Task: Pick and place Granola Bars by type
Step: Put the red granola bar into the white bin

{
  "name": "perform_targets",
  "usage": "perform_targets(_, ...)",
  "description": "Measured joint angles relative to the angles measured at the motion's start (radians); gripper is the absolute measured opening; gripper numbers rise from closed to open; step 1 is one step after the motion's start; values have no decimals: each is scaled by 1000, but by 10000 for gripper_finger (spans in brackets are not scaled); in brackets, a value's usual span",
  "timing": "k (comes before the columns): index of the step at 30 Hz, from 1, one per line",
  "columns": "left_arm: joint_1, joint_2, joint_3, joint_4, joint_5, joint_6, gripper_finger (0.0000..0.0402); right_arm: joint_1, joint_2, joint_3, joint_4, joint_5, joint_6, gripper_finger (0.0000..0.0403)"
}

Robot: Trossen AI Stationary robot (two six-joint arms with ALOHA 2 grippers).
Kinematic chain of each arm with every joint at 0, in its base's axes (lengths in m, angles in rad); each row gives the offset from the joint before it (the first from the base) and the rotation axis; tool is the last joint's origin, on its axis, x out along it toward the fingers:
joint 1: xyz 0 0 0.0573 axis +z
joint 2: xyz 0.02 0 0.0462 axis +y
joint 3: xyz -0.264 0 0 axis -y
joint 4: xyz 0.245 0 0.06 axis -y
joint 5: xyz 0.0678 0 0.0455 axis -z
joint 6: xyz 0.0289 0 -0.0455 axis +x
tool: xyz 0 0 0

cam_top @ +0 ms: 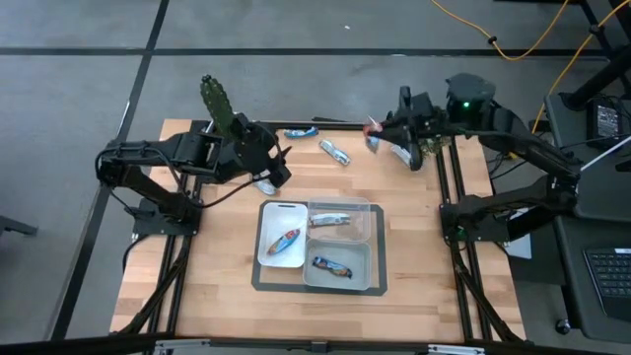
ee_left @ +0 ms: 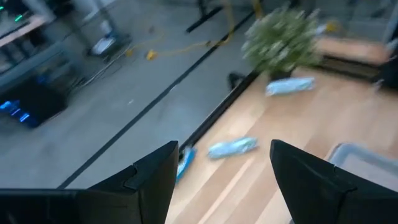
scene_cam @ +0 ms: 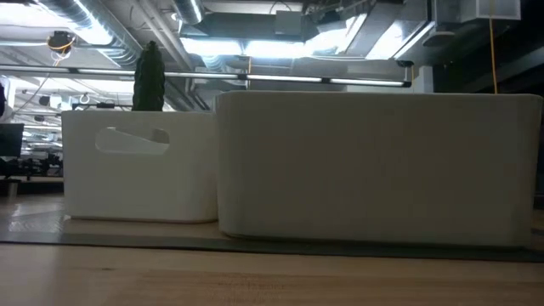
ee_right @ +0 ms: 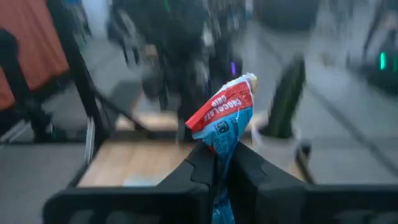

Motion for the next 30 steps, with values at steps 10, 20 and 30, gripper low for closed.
perform_targets(10,6,14,0,427,180,320,247,55,130,-1,305,-50,-84,19)
perform_targets(20,23,71,0,542,287,342,247,62,209,-2,453,-80,-53,22)
perform_targets(30,64,98,-1,625,286,361,213,84,224,-1,512,-101,-15,36)
